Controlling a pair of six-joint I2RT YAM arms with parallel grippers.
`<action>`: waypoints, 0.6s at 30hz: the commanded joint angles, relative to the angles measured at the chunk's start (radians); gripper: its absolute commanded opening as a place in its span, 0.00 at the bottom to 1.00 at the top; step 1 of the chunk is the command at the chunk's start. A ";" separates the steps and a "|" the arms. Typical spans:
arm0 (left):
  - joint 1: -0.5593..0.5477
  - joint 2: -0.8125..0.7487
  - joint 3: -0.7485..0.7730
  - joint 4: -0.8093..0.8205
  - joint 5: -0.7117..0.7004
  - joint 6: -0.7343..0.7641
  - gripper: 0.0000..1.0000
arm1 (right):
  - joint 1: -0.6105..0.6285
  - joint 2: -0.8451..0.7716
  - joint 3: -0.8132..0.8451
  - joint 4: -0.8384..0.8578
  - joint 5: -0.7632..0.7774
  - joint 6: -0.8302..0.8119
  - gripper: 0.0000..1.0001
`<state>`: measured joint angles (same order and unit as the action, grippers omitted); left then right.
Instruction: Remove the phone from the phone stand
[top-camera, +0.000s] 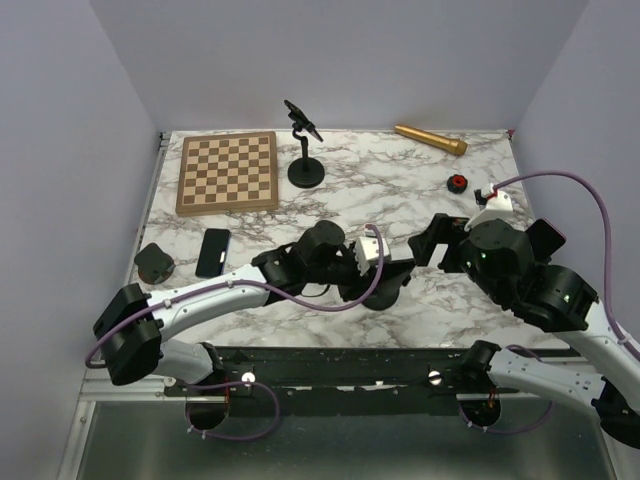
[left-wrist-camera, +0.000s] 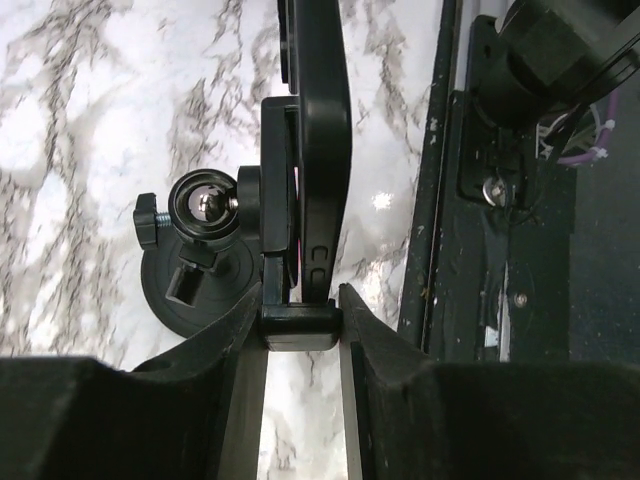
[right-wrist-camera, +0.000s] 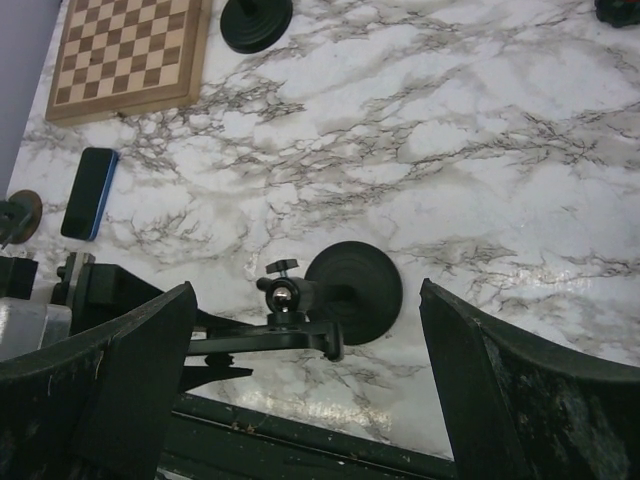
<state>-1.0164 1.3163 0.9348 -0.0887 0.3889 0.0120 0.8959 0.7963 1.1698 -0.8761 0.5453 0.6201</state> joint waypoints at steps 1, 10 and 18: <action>-0.003 0.086 0.058 0.214 0.152 -0.002 0.00 | 0.005 -0.006 0.000 -0.032 -0.031 0.028 1.00; -0.004 0.173 0.029 0.399 0.112 -0.061 0.00 | 0.005 -0.036 0.013 -0.067 0.027 0.062 1.00; -0.004 0.232 0.009 0.506 0.079 -0.099 0.00 | 0.005 -0.032 0.029 -0.114 0.073 0.077 1.00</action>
<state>-1.0164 1.5265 0.9573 0.2752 0.4759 -0.0750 0.8959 0.7647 1.1793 -0.9337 0.5610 0.6746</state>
